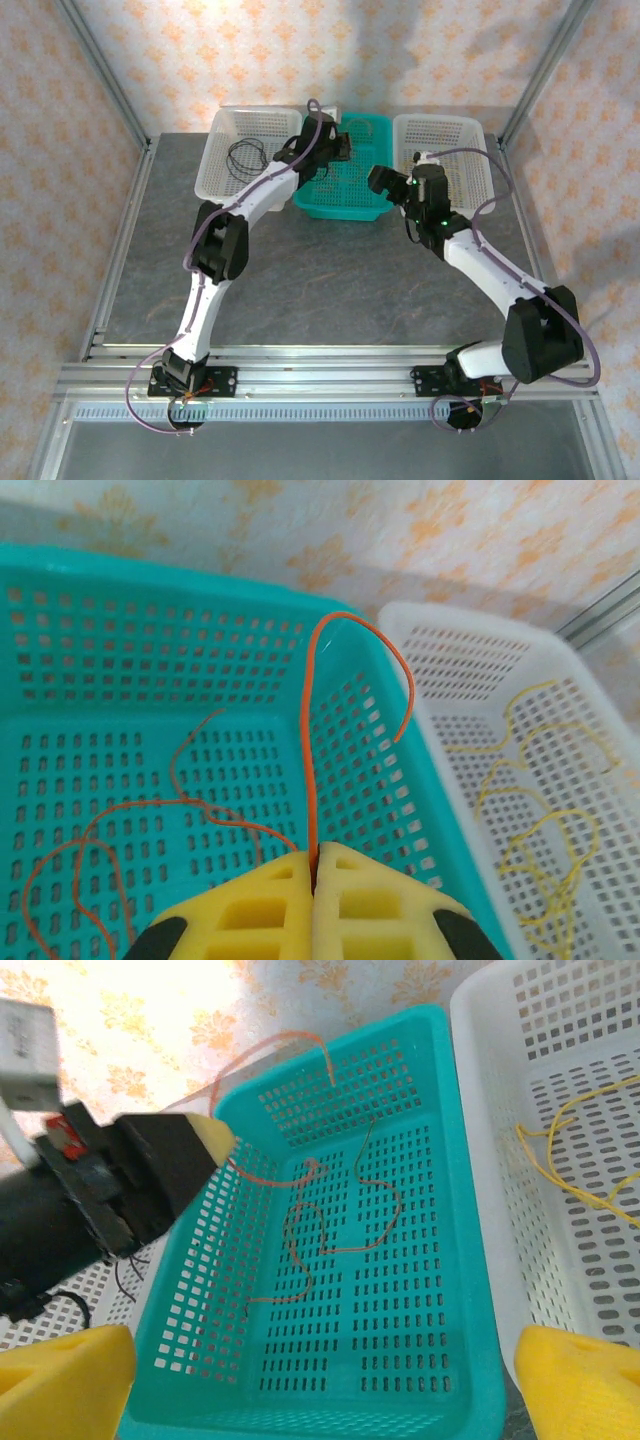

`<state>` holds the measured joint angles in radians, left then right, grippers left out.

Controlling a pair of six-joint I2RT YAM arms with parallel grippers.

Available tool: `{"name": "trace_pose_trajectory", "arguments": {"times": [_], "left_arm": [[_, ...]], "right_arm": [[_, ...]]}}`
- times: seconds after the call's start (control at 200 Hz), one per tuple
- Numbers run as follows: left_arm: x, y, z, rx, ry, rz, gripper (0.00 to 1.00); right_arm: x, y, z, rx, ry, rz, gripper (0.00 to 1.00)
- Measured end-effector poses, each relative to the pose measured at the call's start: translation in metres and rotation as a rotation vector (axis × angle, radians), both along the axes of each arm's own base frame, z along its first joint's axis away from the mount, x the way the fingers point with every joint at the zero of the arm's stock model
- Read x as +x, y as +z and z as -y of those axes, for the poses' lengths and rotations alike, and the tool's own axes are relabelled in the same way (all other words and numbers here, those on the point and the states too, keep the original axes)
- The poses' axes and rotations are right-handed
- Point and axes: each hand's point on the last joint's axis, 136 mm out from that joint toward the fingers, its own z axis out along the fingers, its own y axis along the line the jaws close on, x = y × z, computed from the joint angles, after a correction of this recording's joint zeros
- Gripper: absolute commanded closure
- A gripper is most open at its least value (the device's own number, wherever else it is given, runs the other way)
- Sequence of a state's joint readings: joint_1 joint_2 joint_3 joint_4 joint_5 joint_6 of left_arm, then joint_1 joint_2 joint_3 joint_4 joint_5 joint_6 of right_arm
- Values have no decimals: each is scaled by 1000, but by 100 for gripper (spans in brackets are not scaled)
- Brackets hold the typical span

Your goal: Untangle the cables

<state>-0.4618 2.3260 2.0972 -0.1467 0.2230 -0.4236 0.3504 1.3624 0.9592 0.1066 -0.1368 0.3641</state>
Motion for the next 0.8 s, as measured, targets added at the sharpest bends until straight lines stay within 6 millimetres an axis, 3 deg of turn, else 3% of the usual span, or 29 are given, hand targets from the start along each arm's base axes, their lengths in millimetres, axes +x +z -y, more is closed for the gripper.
{"name": "trace_pose_trajectory", "arguments": {"times": [0.265,0.466,0.611,0.801], "left_arm": [[-4,-9,-1,-2,7,-42,36],[-13,0,-3,18,-6,-47,2],[-40,28,-4,28,-30,-28,1],[-111,78,-16,24,-54,70,1]], "right_arm": [[-5,6,1,17,3,51,7],[-16,34,7,29,0,145,4],[-30,54,13,39,0,217,0],[-50,85,25,50,-27,311,0]]}}
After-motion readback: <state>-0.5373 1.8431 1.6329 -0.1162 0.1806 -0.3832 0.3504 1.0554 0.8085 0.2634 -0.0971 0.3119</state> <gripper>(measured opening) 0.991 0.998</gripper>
